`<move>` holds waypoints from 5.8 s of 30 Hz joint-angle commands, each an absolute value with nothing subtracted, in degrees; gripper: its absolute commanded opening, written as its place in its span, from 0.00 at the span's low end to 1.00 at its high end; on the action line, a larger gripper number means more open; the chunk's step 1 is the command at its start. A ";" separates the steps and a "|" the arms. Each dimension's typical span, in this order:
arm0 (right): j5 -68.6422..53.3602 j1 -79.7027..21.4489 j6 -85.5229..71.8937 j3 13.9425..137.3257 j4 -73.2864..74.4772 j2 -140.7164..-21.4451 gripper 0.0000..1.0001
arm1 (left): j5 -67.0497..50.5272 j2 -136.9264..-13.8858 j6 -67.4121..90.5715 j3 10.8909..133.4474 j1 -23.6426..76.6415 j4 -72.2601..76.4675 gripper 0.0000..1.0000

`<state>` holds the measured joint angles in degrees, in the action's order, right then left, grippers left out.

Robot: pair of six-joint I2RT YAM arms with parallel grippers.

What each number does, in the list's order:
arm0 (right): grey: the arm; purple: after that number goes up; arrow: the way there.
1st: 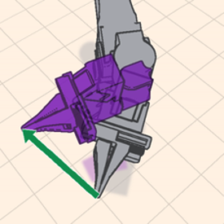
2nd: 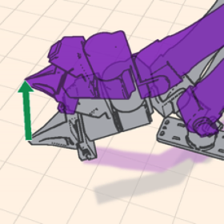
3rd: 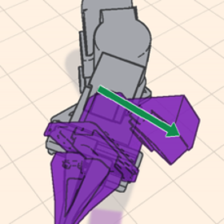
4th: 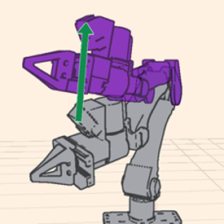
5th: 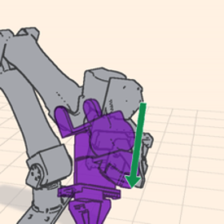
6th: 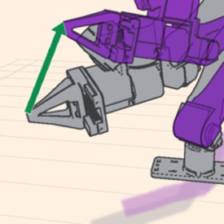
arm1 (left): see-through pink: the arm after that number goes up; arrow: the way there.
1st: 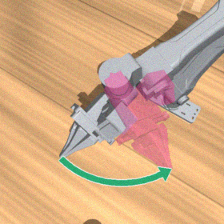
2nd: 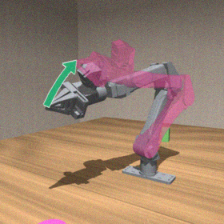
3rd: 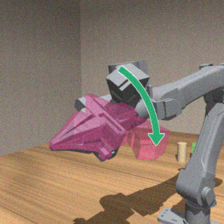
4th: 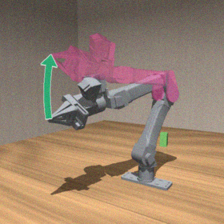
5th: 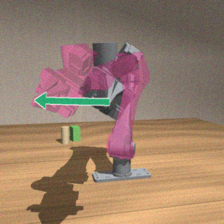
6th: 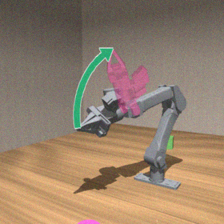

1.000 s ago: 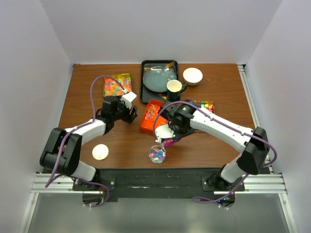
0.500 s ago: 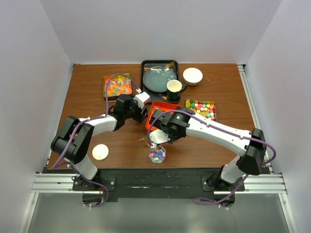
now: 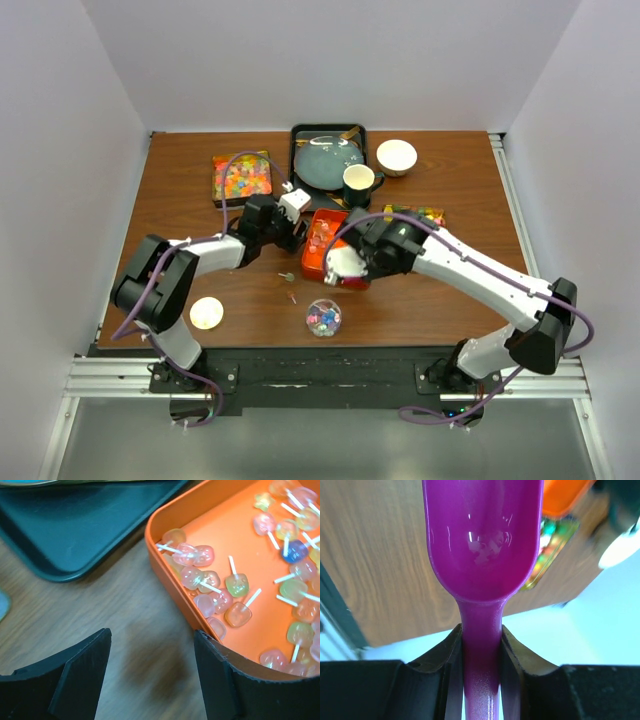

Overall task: Pack the candies
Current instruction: Place the fake candies in the packing bottle, then move the storage box to the center of the board.

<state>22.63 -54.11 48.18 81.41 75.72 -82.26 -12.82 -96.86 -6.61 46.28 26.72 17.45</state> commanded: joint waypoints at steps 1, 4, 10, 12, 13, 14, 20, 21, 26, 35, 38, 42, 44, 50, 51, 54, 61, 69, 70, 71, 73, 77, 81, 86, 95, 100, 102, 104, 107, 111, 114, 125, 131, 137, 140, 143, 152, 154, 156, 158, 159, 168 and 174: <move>21.18 -45.54 42.19 86.29 71.81 -81.74 0.00 | -16.17 -98.08 -4.92 47.72 31.19 18.37 0.73; 21.44 -40.18 40.17 88.76 70.40 -83.49 0.00 | -16.00 -99.92 -4.48 48.77 33.74 19.16 0.73; 20.83 -37.00 39.73 87.55 69.52 -82.88 0.00 | -15.12 -102.92 -3.25 53.17 37.70 18.81 0.75; 20.74 -36.74 39.73 87.10 69.52 -82.53 0.00 | -12.32 -101.96 -1.68 54.05 37.62 17.93 0.78; 20.57 -36.74 39.73 86.84 69.43 -82.44 0.00 | -11.17 -101.17 -1.67 54.31 37.62 16.28 0.80; 20.48 -36.56 39.81 86.66 69.52 -82.35 0.00 | -9.68 -100.21 -1.93 54.23 37.36 15.39 0.83; 20.83 -36.21 40.25 85.87 69.00 -82.70 0.00 | -11.16 -89.92 -3.07 56.60 29.90 3.44 0.89; 20.74 -36.12 40.17 85.96 68.91 -82.88 0.00 | -11.16 -88.61 -4.29 57.30 26.32 2.47 0.90; 20.48 -35.16 40.34 87.53 68.47 -84.98 0.00 | -9.67 -92.71 -15.79 67.14 17.94 -6.15 0.94; 19.86 -34.28 40.17 90.88 68.91 -88.07 0.00 | -13.27 -104.23 -22.42 74.96 12.04 -5.18 0.94; 19.86 -34.19 40.17 90.35 69.08 -87.80 0.00 | -13.97 -107.13 -21.36 76.46 11.34 -4.66 0.94; 20.04 -34.10 40.17 89.56 69.08 -87.54 0.00 | -13.45 -109.86 -20.83 77.52 11.25 -3.25 0.92; 20.04 -33.93 40.25 89.65 69.17 -87.63 0.00 | -13.45 -110.82 -21.53 77.70 11.08 -3.25 0.89; 20.21 -33.93 40.17 90.09 69.34 -87.98 0.00 | -14.05 -110.39 -24.07 74.98 10.29 -3.16 0.77; 20.13 -34.01 40.17 90.09 69.35 -87.98 0.00 | -14.24 -110.30 -24.87 74.27 10.02 -4.12 0.75; 19.95 -33.93 40.34 90.26 69.43 -88.15 0.00 | -15.73 -109.60 -27.59 73.13 9.41 -5.97 0.66; 19.34 -33.92 40.43 90.88 69.43 -88.77 0.00 | -19.77 -105.47 -34.70 69.62 8.88 -10.81 0.50; 18.55 -33.84 40.52 90.44 69.79 -87.98 0.00 | -22.40 -93.18 -37.88 57.41 8.88 -16.51 0.40; 18.46 -33.84 40.60 90.18 69.79 -87.98 0.00 | -24.85 -90.21 -39.27 56.17 8.88 -17.48 0.40; 18.37 -33.84 40.69 89.74 69.87 -87.89 0.00 | -26.18 -88.70 -40.16 53.99 9.05 -19.75 0.38; 18.11 -33.92 40.78 89.47 69.79 -87.63 0.00 | -29.07 -85.19 -41.65 51.95 9.23 -21.52 0.35; 17.84 -33.92 40.69 90.35 69.78 -88.07 0.00 | -33.74 -81.83 -44.12 48.88 11.07 -27.14 0.28; 17.40 -33.84 40.69 91.67 69.96 -88.94 0.00 | -36.39 -80.33 -42.72 46.50 15.63 -27.25 0.26; 17.49 -33.92 40.69 92.11 70.14 -88.68 0.00 | -35.68 -81.47 -36.48 44.56 23.72 -22.95 0.25; 18.46 -33.93 40.52 90.18 69.61 -86.40 0.00 | -28.84 -78.49 -25.67 50.96 24.62 -18.29 0.55; 18.63 -33.84 40.69 90.35 69.35 -86.57 0.00 | -21.02 -80.93 -18.11 55.36 16.46 -15.64 0.67; 18.54 -33.92 40.69 90.53 69.17 -86.75 0.00 | -18.04 -84.18 -14.87 58.26 14.16 -15.12 0.67; 18.46 -33.92 40.69 90.70 69.26 -87.19 0.00 | -17.14 -86.30 -13.54 61.08 13.45 -14.33 0.67; 18.28 -33.92 40.61 91.14 69.26 -87.54 0.00 | -16.70 -90.43 -10.73 63.72 13.36 -12.40 0.67; 18.37 -33.84 40.61 91.14 69.43 -87.45 0.00 | -19.77 -96.75 -3.53 66.44 11.87 -10.38 0.67; 18.89 -33.84 40.78 90.27 69.43 -86.75 0.00 | -19.60 -99.39 -2.20 67.15 11.78 -8.71 0.66; 19.78 -33.57 41.04 88.24 68.82 -85.96 0.00 | -21.62 -99.76 -5.10 63.64 11.78 -10.10 0.26; 19.51 -33.66 40.96 89.21 68.91 -86.92 0.00 | -21.45 -92.48 -5.80 56.00 11.78 -13.27 0.08; 19.42 -33.57 41.13 89.74 68.99 -87.36 0.00 | -25.83 -84.74 -8.77 48.61 11.87 -18.36 0.06; 19.42 -33.57 41.13 89.47 69.17 -87.36 0.00 | -27.68 -82.54 -13.68 48.08 12.13 -22.05 0.06; 19.42 -33.57 41.04 89.47 69.26 -87.36 0.00 | -28.13 -81.74 -20.36 49.39 14.14 -26.27 0.06; 19.77 -33.57 41.04 90.26 69.70 -87.45 0.00 | -27.68 -84.98 -31.98 49.48 23.98 -27.86 0.06; 20.47 -33.57 41.22 89.65 69.61 -86.93 0.00 | -28.30 -85.43 -33.48 49.48 25.13 -27.95 0.06; 21.18 -33.49 41.22 88.51 69.26 -86.40 0.00 | -29.00 -86.13 -35.76 49.74 26.36 -28.21 0.06; 22.50 -33.49 41.66 87.72 68.91 -85.96 0.00 | -29.44 -86.83 -38.04 49.92 27.41 -28.65 0.06; 22.85 -33.31 41.92 87.19 68.82 -85.78 0.00 | -29.79 -87.10 -39.01 50.36 27.86 -29.00 0.05; 23.20 -32.70 41.92 86.92 68.99 -85.87 0.00 | -30.85 -88.86 -46.76 51.42 32.78 -33.48 0.04; 23.20 -32.52 41.92 86.66 68.73 -86.13 0.00 | -30.16 -87.01 -46.58 48.87 35.59 -32.61 0.05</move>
